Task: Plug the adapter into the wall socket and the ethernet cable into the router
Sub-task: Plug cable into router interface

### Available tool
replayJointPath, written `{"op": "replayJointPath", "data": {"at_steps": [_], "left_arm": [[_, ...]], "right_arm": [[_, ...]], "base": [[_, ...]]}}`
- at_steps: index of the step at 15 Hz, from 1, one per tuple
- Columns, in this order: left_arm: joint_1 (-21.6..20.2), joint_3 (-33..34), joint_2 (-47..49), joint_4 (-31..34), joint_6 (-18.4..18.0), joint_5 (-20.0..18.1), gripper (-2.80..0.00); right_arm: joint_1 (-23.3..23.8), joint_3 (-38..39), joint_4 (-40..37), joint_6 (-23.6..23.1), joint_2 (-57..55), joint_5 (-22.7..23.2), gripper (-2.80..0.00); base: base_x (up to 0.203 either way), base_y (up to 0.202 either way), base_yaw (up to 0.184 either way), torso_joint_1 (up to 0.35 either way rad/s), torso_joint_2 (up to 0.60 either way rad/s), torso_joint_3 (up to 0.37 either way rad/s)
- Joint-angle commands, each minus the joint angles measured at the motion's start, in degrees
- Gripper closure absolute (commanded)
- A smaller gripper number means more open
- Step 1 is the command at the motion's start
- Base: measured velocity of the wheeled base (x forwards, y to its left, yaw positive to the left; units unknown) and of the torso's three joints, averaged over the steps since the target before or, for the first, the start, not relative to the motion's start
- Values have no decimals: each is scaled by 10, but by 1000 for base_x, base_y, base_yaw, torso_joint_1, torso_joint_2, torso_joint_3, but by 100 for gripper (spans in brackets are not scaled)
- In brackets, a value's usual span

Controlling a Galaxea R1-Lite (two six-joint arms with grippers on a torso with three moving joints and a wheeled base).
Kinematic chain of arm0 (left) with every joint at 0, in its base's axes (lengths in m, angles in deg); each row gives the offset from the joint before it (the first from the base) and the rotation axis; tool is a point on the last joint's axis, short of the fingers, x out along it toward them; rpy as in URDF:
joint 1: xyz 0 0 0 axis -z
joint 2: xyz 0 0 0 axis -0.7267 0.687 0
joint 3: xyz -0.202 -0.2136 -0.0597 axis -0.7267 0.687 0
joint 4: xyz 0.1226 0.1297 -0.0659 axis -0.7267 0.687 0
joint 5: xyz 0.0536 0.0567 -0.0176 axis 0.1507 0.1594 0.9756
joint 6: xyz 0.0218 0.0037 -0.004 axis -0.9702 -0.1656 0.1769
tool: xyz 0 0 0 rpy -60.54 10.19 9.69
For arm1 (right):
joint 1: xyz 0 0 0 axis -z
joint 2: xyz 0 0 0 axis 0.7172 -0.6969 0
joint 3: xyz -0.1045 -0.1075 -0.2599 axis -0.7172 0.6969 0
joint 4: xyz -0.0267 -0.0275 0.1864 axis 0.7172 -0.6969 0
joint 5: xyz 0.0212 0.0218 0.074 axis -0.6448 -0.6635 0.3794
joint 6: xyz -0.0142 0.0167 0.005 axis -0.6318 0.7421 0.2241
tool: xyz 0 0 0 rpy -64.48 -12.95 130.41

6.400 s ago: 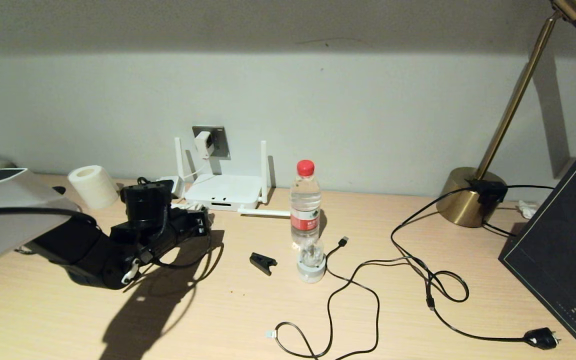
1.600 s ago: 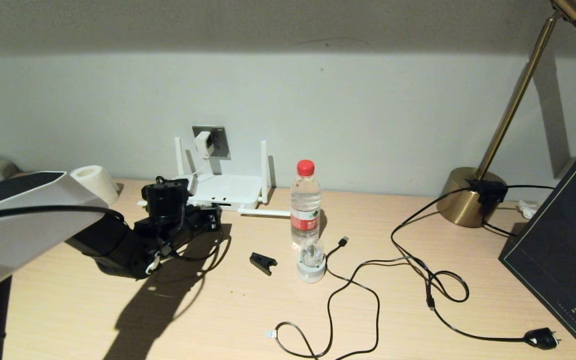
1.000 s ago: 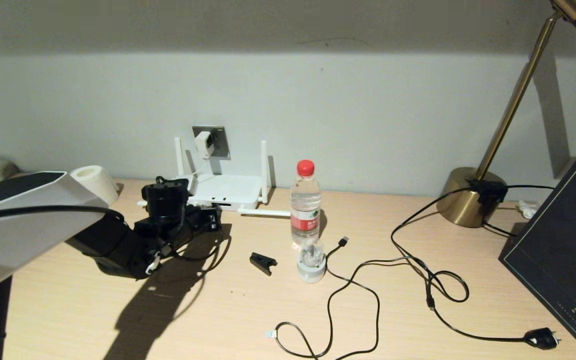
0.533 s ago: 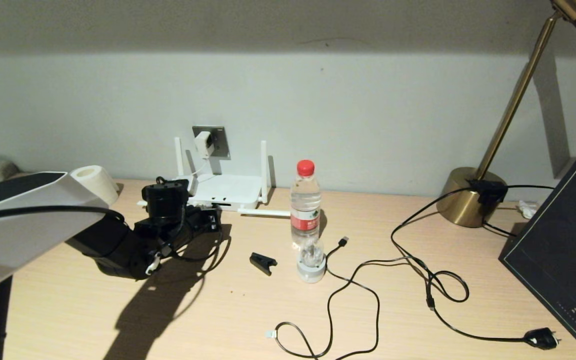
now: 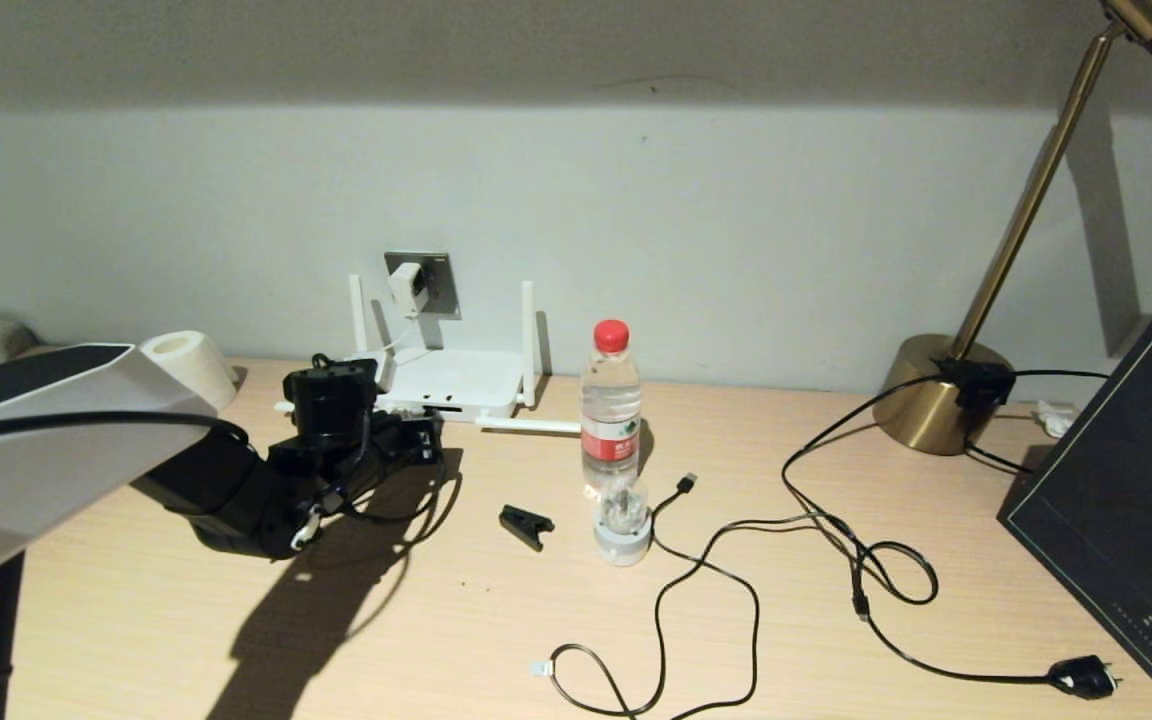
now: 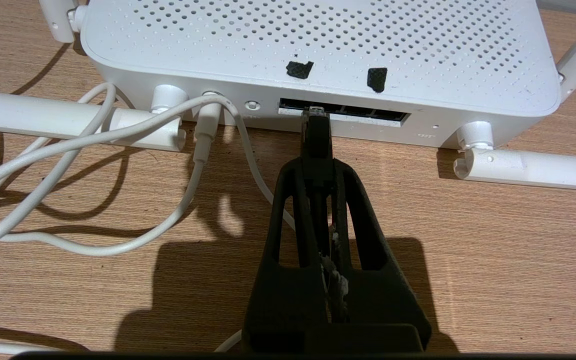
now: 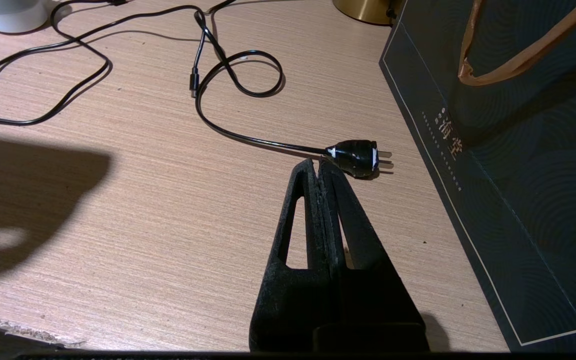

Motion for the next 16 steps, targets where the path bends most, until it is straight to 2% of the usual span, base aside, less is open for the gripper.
{"op": "replayJointPath", "data": {"at_steps": [1, 16], "left_arm": [[0, 1, -1, -4, 0, 1, 0], [-6, 1, -6, -3, 0, 0, 0]], "right_arm": [[0, 0, -1, -1, -1, 1, 0], [0, 0, -1, -1, -1, 1, 0]], "base": [[0, 0, 0, 0, 0, 0], [0, 0, 0, 0, 0, 0]]}}
